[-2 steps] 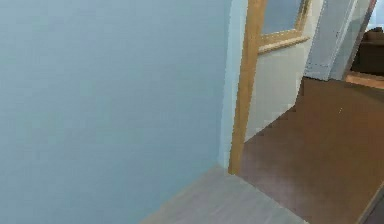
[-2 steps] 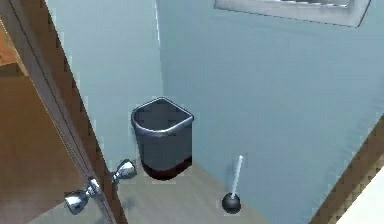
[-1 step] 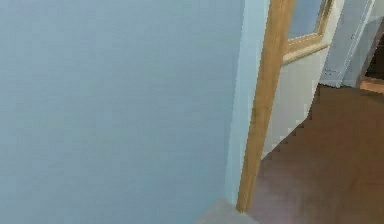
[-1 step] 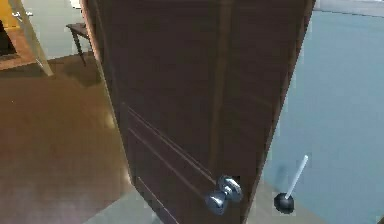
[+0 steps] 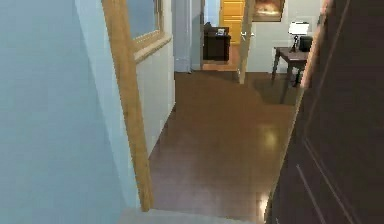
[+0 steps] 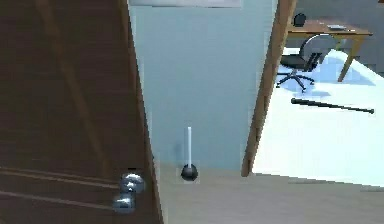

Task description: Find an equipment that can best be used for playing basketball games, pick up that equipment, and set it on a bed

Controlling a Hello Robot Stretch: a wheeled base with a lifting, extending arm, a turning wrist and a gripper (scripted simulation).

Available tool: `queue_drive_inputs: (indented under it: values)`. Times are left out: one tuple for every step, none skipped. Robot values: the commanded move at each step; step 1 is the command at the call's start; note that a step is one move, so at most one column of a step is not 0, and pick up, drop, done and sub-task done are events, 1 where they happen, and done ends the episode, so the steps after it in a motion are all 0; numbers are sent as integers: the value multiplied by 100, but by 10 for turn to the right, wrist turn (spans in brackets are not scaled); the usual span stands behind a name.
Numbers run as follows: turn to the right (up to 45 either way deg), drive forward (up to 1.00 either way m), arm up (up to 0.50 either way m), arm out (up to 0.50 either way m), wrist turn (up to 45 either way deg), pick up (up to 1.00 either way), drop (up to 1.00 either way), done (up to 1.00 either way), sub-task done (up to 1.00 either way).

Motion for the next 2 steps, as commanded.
queue_drive_inputs:
  values:
    - [0,30,0,0,0,0,0,0,0]
    - [0,80,0,0,0,0,0,0,0]
